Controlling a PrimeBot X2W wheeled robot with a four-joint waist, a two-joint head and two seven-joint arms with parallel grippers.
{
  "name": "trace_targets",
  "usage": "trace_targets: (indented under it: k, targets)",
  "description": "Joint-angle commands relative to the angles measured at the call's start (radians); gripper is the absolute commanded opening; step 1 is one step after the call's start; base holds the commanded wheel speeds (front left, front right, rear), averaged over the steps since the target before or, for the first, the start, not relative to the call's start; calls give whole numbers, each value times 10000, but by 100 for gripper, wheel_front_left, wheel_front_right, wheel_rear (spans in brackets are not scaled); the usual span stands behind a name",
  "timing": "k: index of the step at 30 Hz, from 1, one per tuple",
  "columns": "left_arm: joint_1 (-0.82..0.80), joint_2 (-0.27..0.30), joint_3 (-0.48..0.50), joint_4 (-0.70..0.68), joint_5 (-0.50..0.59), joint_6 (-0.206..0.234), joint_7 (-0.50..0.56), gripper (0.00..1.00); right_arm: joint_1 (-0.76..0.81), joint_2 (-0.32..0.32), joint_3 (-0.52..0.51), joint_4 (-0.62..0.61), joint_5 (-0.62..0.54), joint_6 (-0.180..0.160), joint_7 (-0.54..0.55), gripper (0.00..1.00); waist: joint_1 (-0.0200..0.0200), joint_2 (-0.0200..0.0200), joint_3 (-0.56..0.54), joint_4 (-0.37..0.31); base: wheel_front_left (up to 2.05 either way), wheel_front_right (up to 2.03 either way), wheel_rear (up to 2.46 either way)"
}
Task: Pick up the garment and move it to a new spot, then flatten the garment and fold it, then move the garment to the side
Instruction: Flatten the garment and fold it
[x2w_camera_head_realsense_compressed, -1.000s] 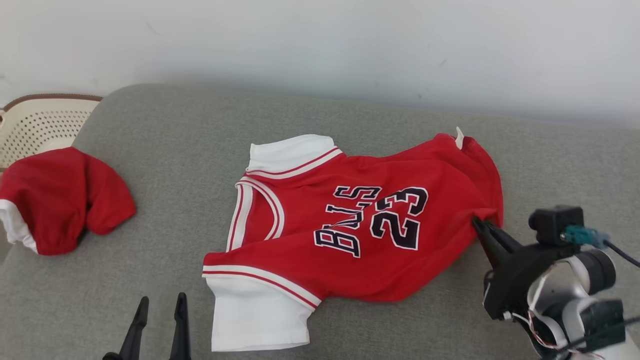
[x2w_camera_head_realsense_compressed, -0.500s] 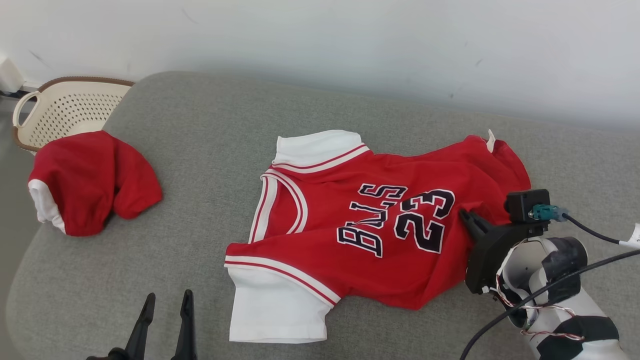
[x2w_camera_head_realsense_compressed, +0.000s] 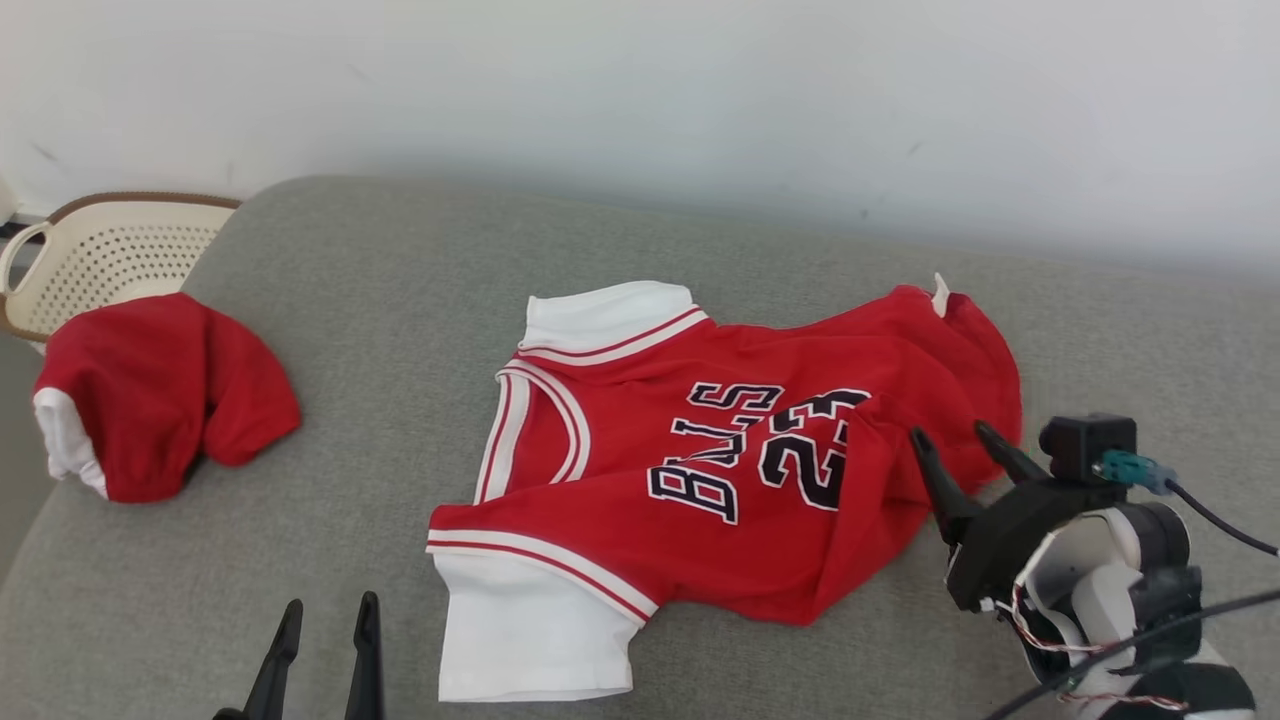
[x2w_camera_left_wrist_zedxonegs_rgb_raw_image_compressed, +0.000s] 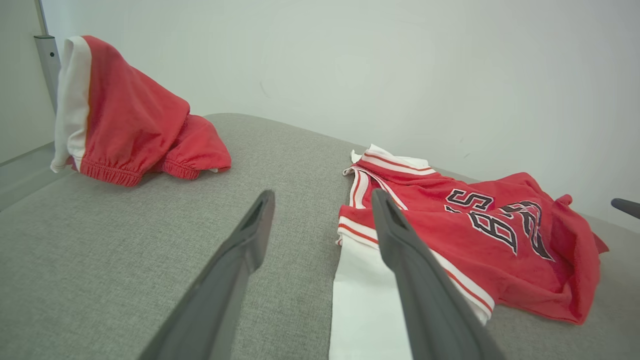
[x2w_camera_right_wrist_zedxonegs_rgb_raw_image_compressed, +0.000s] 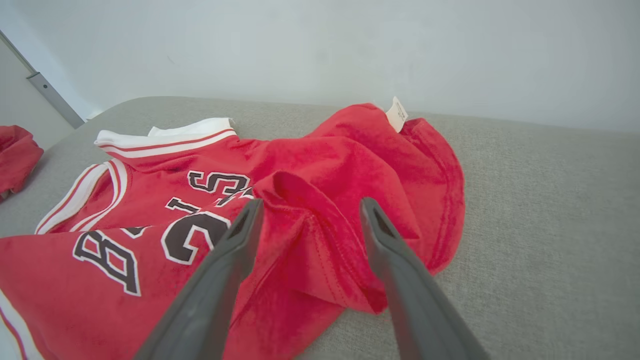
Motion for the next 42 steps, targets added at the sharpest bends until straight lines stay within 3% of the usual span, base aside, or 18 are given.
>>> trace_targets:
  k: [1,8,15,36,39,40,41,42]
  targets:
    - [158,10,15,-45,32,40,-36,100,311,-120,-15,-260,71,-6,-53,100,0,0,-56,-198,0,0,0]
    - [131,9,-17,-121,-50,60,-36,100,1219,-401,-468,-926,101,-6,337,100,0,0,44,-367,0,0,0]
    - [-54,9,-40,-92,-44,-9,-36,100,1080,-57,-658,-848,-171,-6,428,100,0,0,220,-227,0,0,0]
    - [-319,9,-61,-41,-130,-17,-35,100,-1089,363,133,2023,-157,-6,155,99,0,0,699,429,0,0,0]
    - [-331,9,-91,-42,-143,0,-36,100,-1341,425,262,2495,-39,-6,3,91,0,0,752,485,0,0,0]
    - [-343,9,-94,-40,-149,5,-36,100,-1389,451,310,2638,-33,-6,-45,78,0,0,763,498,0,0,0]
    - [-364,9,-101,-34,-156,11,-36,100,-1490,474,392,2890,29,-6,-163,47,0,0,783,525,0,0,0]
    - [-370,9,-100,-34,-159,21,-36,100,-1542,477,433,2993,52,-6,-196,42,0,0,793,532,0,0,0]
